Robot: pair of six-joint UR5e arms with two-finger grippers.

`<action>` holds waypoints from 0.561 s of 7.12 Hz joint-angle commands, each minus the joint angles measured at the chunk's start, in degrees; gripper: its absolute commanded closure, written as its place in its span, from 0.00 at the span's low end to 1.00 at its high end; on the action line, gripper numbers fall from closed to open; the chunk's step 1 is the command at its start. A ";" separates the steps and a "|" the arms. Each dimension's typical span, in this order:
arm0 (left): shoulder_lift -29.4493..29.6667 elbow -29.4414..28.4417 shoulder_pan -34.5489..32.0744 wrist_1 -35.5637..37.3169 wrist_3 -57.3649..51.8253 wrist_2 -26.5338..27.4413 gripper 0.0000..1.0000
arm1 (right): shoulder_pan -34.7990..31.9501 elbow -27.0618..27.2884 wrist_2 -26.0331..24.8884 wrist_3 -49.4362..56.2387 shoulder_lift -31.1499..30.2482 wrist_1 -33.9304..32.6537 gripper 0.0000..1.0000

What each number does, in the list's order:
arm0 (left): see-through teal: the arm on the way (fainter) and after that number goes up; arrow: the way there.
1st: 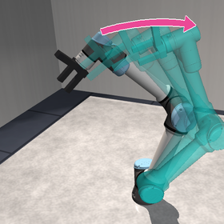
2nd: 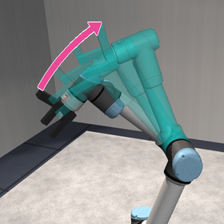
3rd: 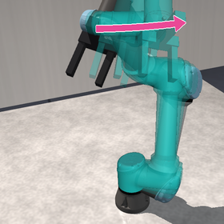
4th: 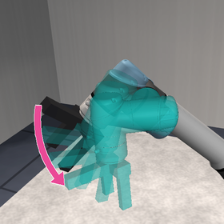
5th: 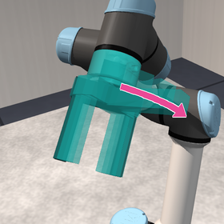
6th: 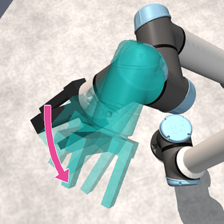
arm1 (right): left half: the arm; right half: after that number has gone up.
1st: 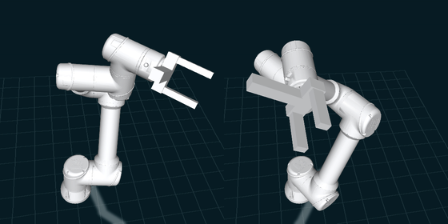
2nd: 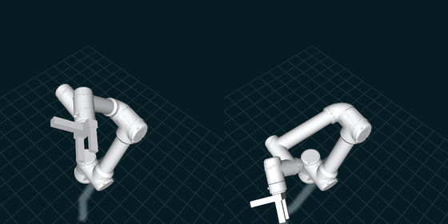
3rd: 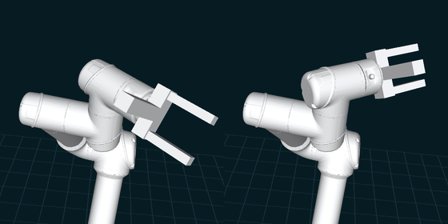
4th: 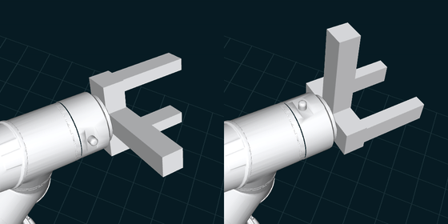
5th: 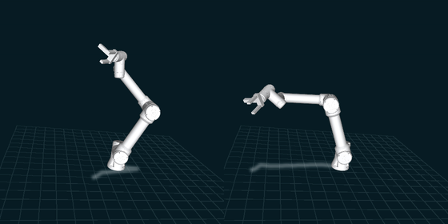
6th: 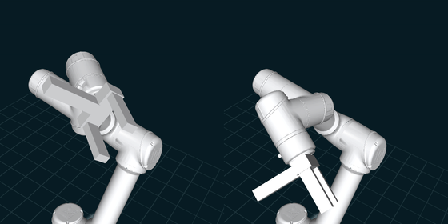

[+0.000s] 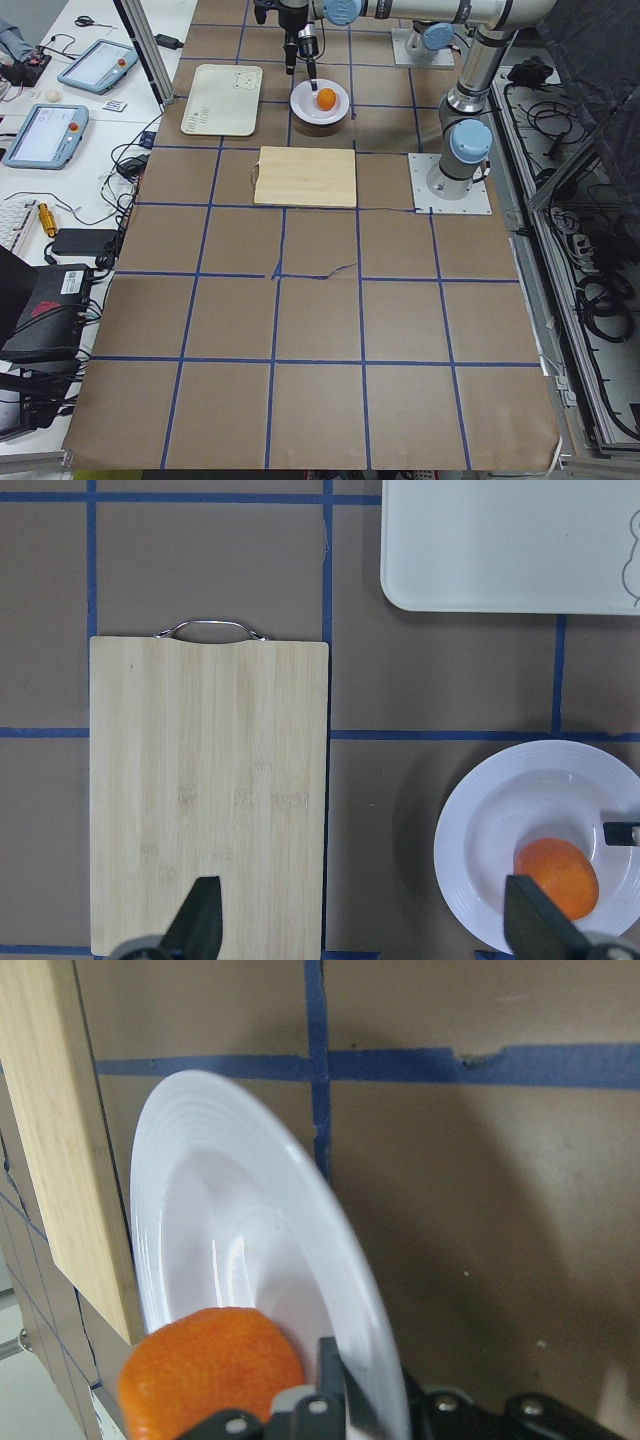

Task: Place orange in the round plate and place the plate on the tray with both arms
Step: 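Close the right gripper on the plate rim, then slide the plate with the right gripper onto the bear tray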

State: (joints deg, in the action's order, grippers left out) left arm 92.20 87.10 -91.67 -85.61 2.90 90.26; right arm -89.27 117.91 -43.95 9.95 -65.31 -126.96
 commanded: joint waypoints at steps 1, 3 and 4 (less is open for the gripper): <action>0.00 0.00 0.00 0.00 0.00 0.00 0.00 | -0.03 -0.39 0.62 0.24 0.01 -0.05 1.00; 0.00 0.00 0.00 0.00 0.00 0.00 0.00 | 0.06 -0.57 0.71 0.24 -0.52 -6.23 1.00; 0.00 0.00 0.00 0.00 0.00 0.00 0.00 | 0.15 -0.75 1.32 0.24 -0.52 -9.85 1.00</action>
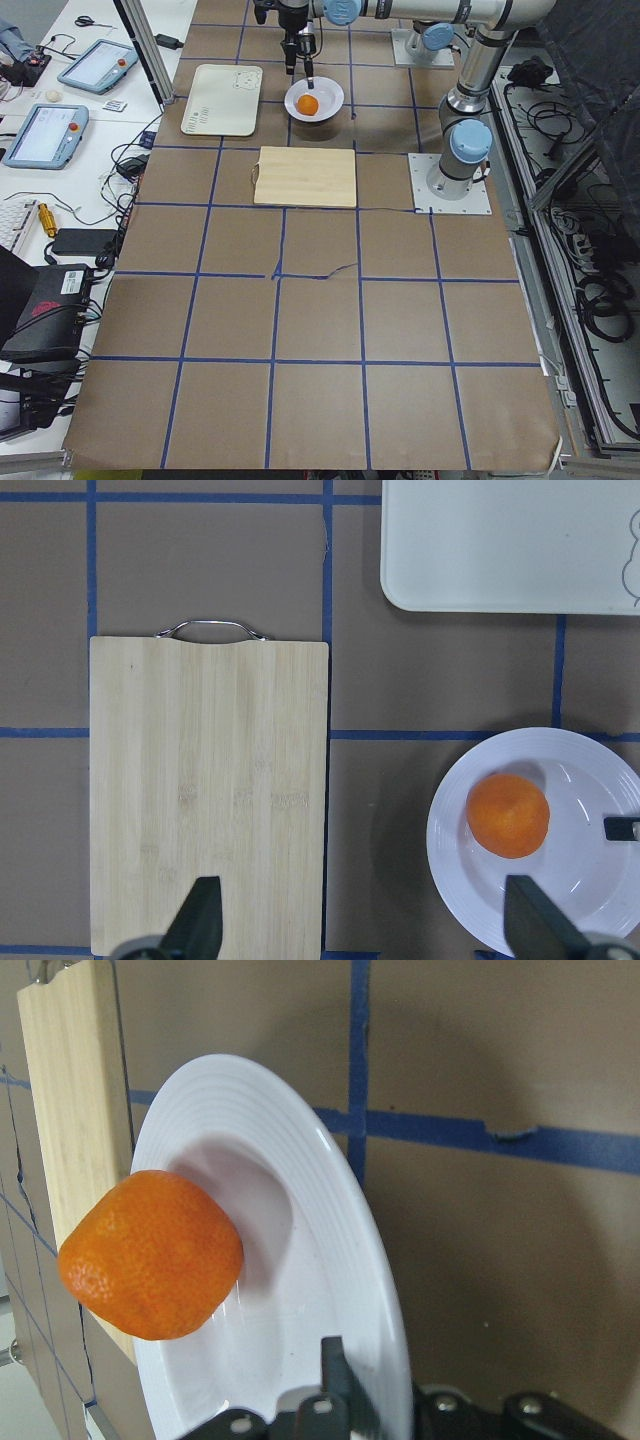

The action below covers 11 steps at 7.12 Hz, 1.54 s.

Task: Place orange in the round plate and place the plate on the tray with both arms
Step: 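Slide the plate with the right gripper onto the bear tray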

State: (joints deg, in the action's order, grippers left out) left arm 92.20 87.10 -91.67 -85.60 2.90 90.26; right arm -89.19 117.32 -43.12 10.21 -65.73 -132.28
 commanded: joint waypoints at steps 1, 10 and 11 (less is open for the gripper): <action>0.00 0.00 0.00 0.00 0.00 0.00 0.00 | 0.51 -0.86 4.32 -0.02 -0.10 -5.70 1.00; 0.00 -0.09 0.00 -0.44 0.00 0.09 0.00 | 2.27 -34.31 4.45 -18.74 18.94 -3.70 1.00; 0.00 0.00 0.00 -0.53 0.00 0.09 0.00 | 2.27 -37.31 4.54 -19.00 21.93 -3.60 1.00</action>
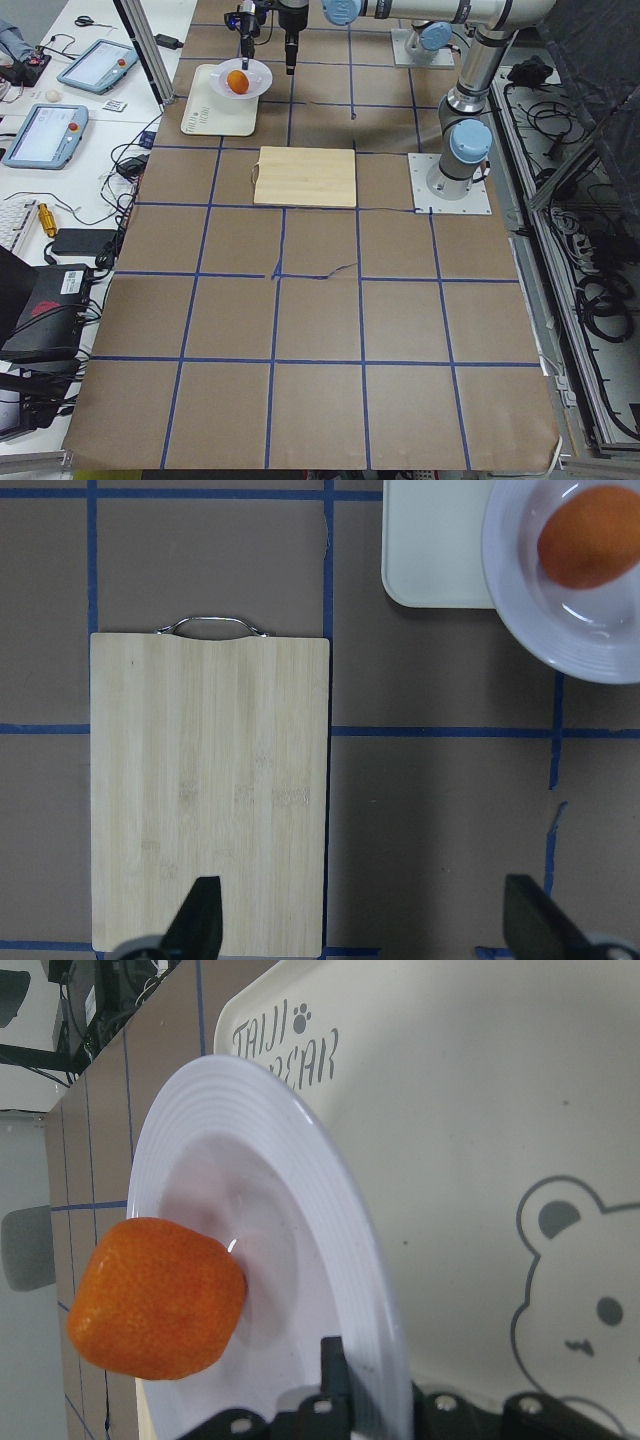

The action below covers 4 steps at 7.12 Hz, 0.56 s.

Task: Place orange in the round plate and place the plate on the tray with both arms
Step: 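Slide the plate with the right gripper onto the bear tray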

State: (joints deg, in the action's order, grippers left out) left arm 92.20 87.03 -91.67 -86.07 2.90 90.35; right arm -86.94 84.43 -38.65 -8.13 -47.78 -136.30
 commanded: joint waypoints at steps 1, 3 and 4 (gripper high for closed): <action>0.00 0.07 0.00 0.02 0.00 0.00 0.00 | 0.02 -8.02 -0.02 -1.35 6.53 1.12 1.00; 0.00 -0.02 0.00 0.02 0.00 0.00 0.00 | 0.02 -10.25 -0.20 -1.53 10.06 1.30 1.00; 0.00 0.07 0.00 -0.07 0.00 0.00 0.00 | 0.02 -10.34 -0.64 -1.53 10.25 1.30 1.00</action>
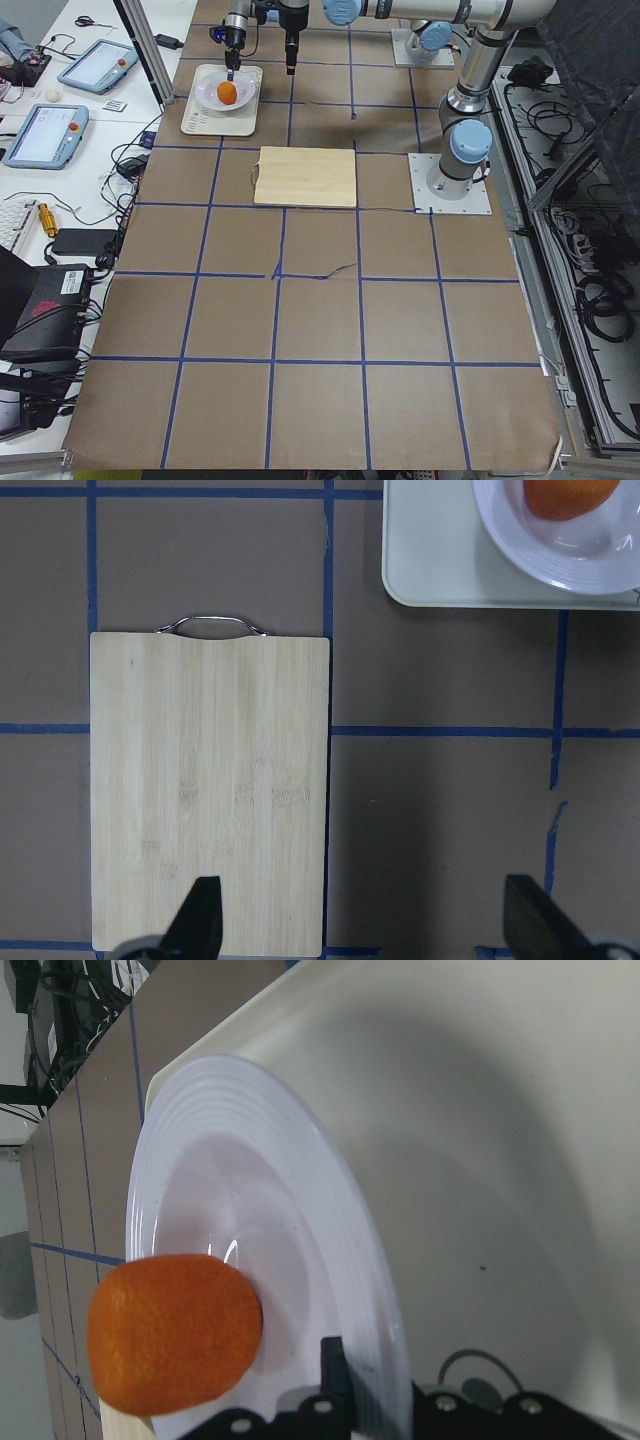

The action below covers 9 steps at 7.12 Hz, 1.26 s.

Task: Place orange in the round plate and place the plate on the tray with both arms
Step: 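Open the right gripper and lift it off the plate rim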

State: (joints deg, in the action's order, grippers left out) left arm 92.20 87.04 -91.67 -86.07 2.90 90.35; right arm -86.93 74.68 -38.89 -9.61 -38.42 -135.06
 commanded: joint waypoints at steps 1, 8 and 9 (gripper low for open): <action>0.00 0.06 0.00 0.02 0.00 0.00 0.00 | 0.00 -0.42 -0.57 -2.23 0.81 0.06 1.00; 0.00 0.06 0.00 0.02 0.00 0.00 0.00 | 0.09 0.90 -23.27 -2.18 -18.14 19.86 0.00; 0.00 0.06 0.00 0.02 0.00 0.00 0.00 | 0.00 2.91 -29.08 -2.08 -23.31 25.92 0.00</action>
State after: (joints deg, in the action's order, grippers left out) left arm 92.20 87.10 -91.67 -86.04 2.90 90.35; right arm -86.84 75.89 -60.64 -12.06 -55.77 -116.50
